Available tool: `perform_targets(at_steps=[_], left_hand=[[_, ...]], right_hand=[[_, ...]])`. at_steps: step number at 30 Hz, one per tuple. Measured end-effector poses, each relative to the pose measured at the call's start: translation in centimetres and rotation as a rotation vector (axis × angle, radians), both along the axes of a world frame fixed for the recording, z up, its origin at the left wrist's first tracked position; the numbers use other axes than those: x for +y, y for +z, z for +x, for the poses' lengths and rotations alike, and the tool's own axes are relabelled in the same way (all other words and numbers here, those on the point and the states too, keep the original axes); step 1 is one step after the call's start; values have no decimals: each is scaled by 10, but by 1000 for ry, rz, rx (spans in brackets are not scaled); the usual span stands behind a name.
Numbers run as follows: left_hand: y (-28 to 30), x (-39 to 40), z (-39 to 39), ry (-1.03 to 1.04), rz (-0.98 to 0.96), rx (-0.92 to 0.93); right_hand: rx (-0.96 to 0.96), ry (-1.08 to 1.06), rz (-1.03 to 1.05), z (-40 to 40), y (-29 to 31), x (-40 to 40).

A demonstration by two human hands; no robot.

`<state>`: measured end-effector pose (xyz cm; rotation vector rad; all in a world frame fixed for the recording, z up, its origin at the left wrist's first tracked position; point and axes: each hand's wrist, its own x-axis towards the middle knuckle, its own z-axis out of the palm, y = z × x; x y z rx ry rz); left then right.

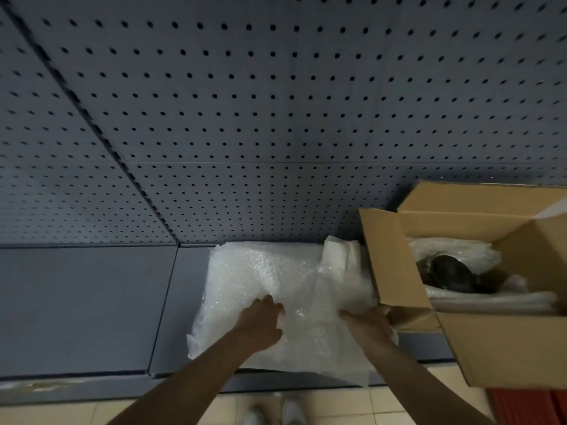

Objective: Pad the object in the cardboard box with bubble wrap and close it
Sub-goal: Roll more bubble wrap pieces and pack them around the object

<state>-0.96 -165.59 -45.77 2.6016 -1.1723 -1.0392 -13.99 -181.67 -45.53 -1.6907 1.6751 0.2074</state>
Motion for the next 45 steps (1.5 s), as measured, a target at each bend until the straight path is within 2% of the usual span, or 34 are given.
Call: perform_targets(at_steps=[5,9,12,17,20,22,25,27,29,31,33,35,38,42,45], left_hand=[[-4,16,-8,88,-42,25],[2,34,-2,245,-148,96],[9,54,18,374,-219,32],[19,103,55,615,-297,-17],[19,124,64,741,-344,65],[18,131,64,785,-380,140],[16,130,59,788,-358,212],[11,126,57,781,-312,238],[6,122,55,745,-241,206],[1,119,54,714,-196,151],[-2,118,53,715,-183,115],[-4,117,51,709,-172,93],[-4,116,48,672,-135,88],[6,116,45,592,-76,100],[19,118,53,639,-116,133]], right_hand=[[-140,97,-108,-11,2,7],[-279,180,42,8,45,38],[-403,254,150,41,68,66],[-440,430,219,101,72,113],[-415,439,325,125,55,135],[-333,599,294,132,39,143],[-221,790,247,126,16,147],[-292,788,83,115,11,144],[-385,663,-179,105,9,136],[-324,465,-296,96,8,125],[-235,246,-131,92,6,112],[-245,85,120,90,3,103],[-208,214,246,85,5,101],[-268,386,162,85,16,106],[-322,565,52,90,38,100]])
